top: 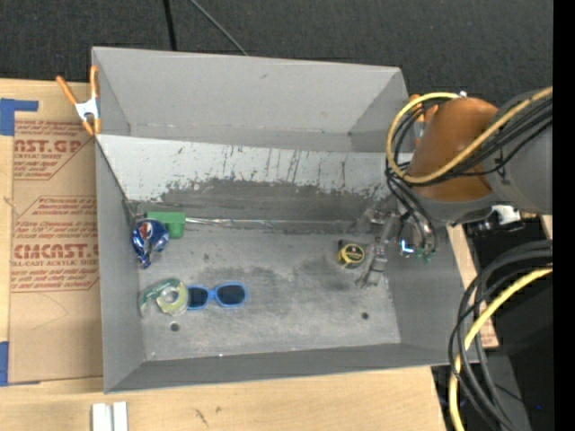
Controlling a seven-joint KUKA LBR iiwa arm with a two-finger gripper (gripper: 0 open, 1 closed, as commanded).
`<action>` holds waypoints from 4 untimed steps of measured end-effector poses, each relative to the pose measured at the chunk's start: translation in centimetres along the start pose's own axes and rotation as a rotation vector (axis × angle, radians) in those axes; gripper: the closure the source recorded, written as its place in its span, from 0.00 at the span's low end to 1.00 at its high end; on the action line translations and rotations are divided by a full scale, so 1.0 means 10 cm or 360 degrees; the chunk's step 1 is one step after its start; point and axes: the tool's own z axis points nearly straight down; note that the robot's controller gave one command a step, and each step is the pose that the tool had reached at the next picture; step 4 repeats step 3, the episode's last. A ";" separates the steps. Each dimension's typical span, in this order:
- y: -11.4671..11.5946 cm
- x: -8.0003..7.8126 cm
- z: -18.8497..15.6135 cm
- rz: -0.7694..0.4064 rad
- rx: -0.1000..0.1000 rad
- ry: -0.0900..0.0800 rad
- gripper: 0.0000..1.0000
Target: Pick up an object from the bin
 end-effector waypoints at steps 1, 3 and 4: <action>-0.01 0.00 0.43 0.0077 0.0002 0.0009 0.00; -0.06 -0.05 -1.20 0.0168 0.0002 -0.0011 1.00; -0.06 -0.05 -1.20 0.0168 0.0002 -0.0011 1.00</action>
Offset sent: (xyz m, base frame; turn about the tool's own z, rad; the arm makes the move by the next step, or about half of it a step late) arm 0.0003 -0.0022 -0.0404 0.0493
